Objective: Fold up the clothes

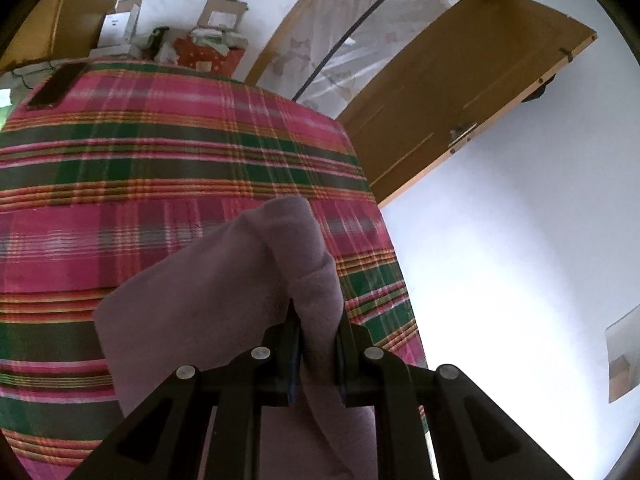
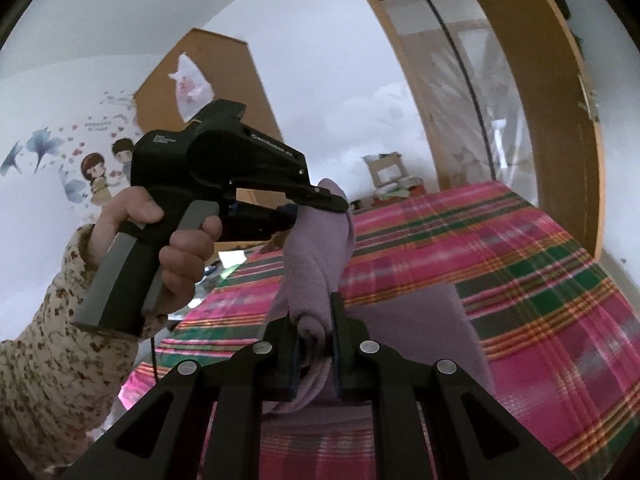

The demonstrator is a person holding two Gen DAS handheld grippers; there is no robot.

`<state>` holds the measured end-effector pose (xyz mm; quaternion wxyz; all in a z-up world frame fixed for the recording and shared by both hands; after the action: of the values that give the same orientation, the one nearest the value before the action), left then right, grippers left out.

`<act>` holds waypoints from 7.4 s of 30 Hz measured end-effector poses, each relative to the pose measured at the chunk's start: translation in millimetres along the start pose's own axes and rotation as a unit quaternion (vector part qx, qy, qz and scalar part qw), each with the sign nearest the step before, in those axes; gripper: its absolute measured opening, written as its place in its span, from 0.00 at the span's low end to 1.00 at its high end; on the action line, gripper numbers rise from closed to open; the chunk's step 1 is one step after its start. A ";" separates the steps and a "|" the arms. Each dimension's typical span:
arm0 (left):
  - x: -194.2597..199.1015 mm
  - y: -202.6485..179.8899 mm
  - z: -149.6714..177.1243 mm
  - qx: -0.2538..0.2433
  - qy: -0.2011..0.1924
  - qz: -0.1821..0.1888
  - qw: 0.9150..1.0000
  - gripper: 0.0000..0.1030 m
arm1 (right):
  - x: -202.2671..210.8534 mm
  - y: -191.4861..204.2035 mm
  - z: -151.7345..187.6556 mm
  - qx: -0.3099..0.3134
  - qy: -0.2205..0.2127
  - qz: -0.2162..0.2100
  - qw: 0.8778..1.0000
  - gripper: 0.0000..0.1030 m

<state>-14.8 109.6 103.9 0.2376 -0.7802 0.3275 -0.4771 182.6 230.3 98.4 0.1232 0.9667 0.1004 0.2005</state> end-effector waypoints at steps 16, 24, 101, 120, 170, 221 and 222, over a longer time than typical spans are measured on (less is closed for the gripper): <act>-82.2 11.9 2.8 0.009 0.065 -0.036 0.997 0.15 | -32.3 -59.2 22.2 -0.042 0.055 0.045 0.997 0.12; -105.1 22.3 2.9 0.011 0.079 -0.027 0.996 0.24 | -48.1 -81.4 33.7 -0.066 0.083 0.058 0.993 0.12; 41.3 160.0 81.6 0.115 -0.007 0.070 0.991 0.40 | -124.1 -140.8 -1.6 -0.045 0.238 -0.005 0.970 0.45; 35.6 180.8 107.0 0.178 0.054 0.178 0.966 0.47 | -200.0 -131.5 -5.5 -0.033 0.353 -0.151 0.923 0.63; 5.7 174.6 87.2 0.201 0.062 0.163 0.964 0.35 | -198.9 -106.4 0.3 0.067 0.310 -0.140 0.938 0.40; 21.8 184.7 -20.4 0.174 -0.022 0.117 0.978 0.31 | -222.0 -16.7 -32.8 0.034 0.248 -0.084 0.965 0.23; 24.4 188.4 -23.4 0.176 -0.025 0.116 0.977 0.31 | -226.5 -11.9 -34.6 0.035 0.247 -0.087 0.964 0.23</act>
<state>-81.4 -36.5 -0.4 0.4328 -0.6948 0.3204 -0.4767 -37.1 193.2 43.6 0.0775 0.8784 0.2182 0.4182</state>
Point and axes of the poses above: each gripper's, at about its wrist camera, not at the fingertips, and x roughly against the way its jaws point, y to its left, z to its underside, the point moved 4 cm from there along -x, roughly the way its jaws point, and after that the axes turned 11 degrees about z, right-handed, at the moved point
